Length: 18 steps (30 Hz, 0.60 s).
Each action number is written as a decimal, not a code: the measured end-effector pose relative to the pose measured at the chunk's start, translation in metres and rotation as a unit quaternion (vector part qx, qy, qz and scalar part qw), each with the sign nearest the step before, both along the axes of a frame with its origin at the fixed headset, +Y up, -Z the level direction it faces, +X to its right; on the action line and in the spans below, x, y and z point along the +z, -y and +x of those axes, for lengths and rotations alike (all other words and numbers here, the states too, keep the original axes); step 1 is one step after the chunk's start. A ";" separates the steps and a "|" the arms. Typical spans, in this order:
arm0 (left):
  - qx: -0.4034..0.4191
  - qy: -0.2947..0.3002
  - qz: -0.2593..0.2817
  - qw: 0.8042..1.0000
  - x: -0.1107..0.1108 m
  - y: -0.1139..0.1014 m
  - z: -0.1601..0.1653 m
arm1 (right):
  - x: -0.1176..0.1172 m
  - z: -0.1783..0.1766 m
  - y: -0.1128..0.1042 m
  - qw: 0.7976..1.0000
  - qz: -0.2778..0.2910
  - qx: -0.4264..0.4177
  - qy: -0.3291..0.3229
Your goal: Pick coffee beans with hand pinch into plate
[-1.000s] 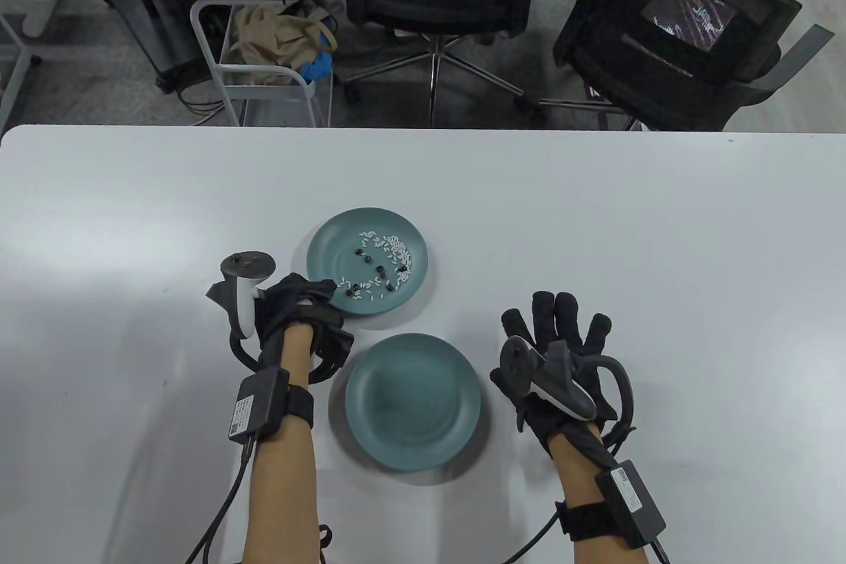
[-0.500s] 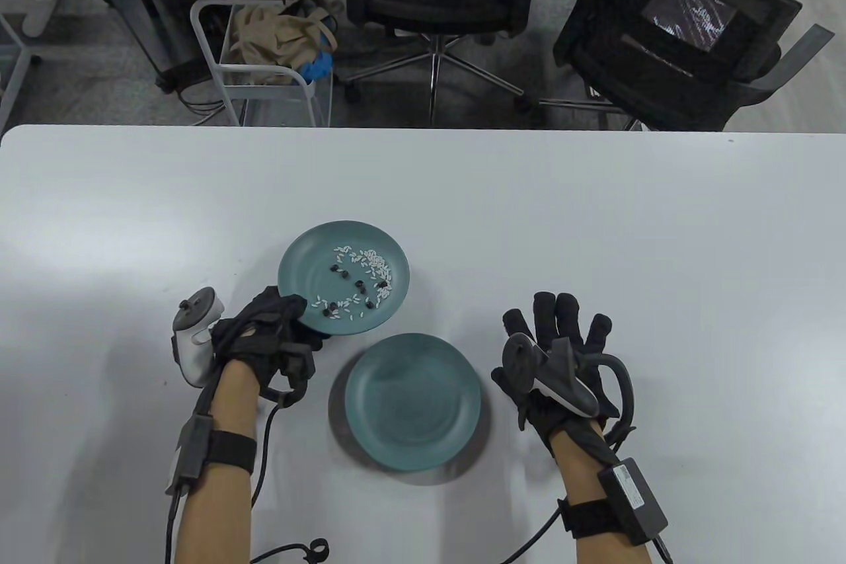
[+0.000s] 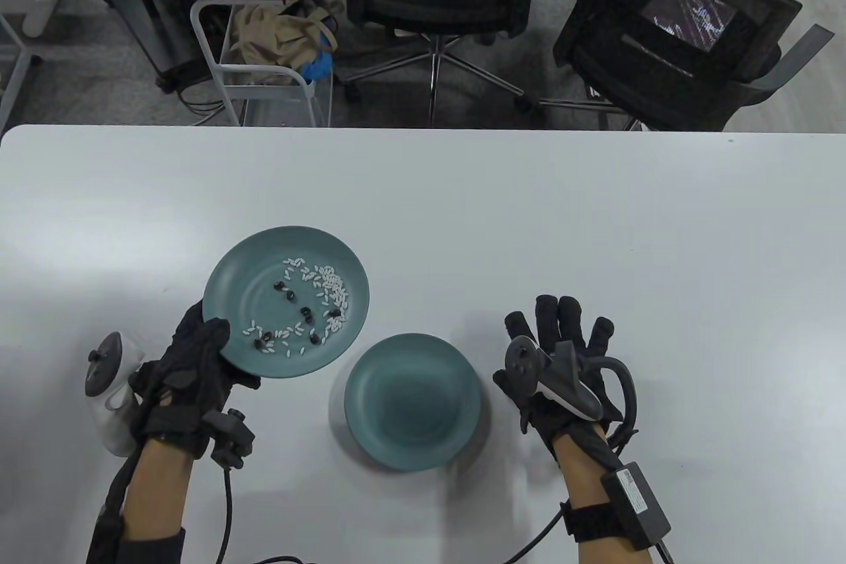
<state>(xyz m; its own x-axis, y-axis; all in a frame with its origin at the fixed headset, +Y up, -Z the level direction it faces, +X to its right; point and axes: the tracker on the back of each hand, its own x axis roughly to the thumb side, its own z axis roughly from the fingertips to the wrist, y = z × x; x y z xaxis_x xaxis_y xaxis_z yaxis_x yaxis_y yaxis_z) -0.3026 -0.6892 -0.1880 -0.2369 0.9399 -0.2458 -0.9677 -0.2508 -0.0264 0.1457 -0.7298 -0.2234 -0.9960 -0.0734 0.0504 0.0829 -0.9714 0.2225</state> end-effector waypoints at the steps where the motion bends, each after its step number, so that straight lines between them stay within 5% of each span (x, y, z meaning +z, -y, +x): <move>1: 0.003 -0.006 0.000 1.000 0.001 0.006 -0.002 | 0.000 0.000 0.001 1.000 -0.004 -0.012 0.003; 7: 0.111 -0.022 -0.021 0.993 0.008 0.060 -0.015 | 0.001 0.004 0.004 1.000 -0.008 -0.028 0.008; 18: 0.102 0.016 -0.022 0.994 0.006 0.064 0.004 | 0.002 0.000 -0.006 0.992 0.106 -0.062 -0.018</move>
<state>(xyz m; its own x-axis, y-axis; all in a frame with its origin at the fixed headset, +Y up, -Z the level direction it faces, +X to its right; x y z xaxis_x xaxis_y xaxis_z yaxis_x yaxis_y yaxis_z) -0.2982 -0.7533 -0.1821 -0.4131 0.8609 -0.2970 -0.8951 -0.4439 -0.0417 0.1453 -0.7241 -0.2211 -0.9959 0.0362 0.0831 -0.0354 -0.9993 0.0110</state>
